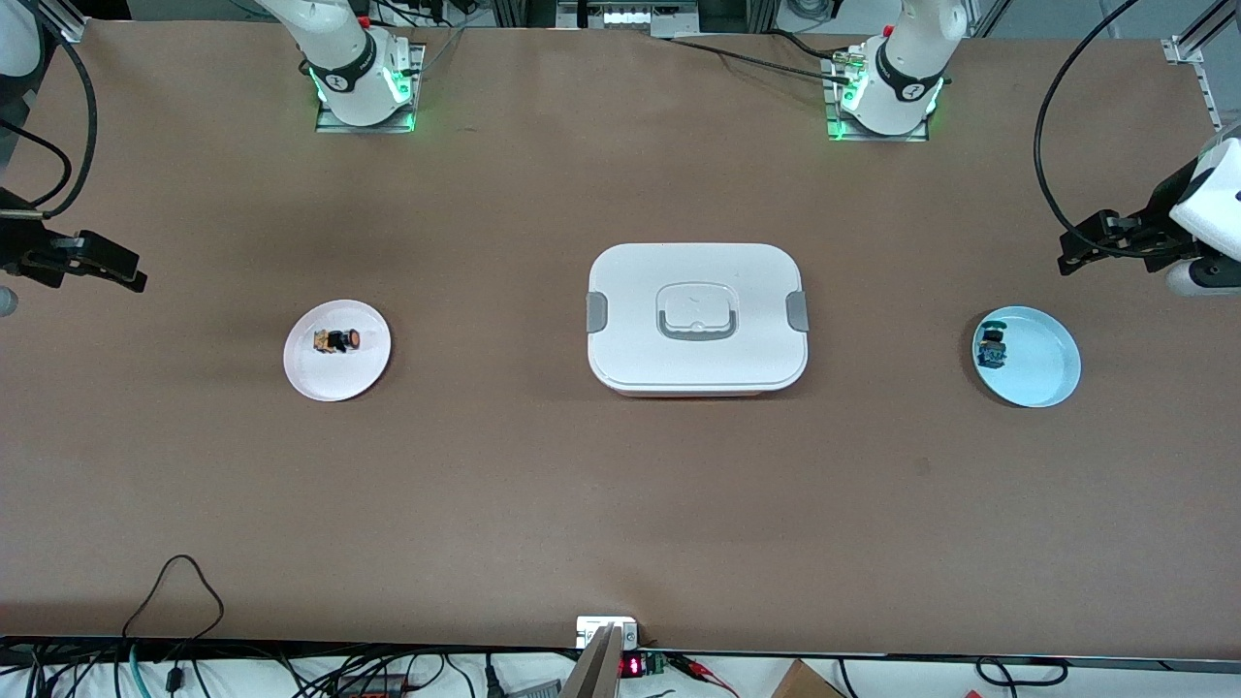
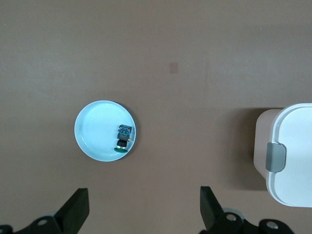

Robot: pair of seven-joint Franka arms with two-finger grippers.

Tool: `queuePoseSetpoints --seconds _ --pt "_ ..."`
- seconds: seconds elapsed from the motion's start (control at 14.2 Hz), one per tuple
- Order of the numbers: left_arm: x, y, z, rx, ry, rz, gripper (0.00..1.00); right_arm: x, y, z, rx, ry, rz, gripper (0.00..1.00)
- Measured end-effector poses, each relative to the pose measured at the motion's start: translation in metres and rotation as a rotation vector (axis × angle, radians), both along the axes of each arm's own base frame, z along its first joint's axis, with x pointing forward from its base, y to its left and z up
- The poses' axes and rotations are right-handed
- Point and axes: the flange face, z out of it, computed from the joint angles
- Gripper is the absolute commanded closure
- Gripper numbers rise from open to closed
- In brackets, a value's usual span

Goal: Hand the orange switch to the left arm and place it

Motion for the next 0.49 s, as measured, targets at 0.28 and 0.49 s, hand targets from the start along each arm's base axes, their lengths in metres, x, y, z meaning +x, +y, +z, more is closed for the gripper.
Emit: queuePoseSetpoints --seconds 0.28,0.49 --pt "0.0 0.0 0.0 0.0 0.0 0.0 0.0 0.0001 -0.0006 0.0007 0.0 -0.002 -0.001 0.0" --pt "0.0 -0.0002 0.0 0.0 0.0 0.0 0.0 0.0009 -0.0007 0.0076 -0.001 -0.016 -0.001 0.0"
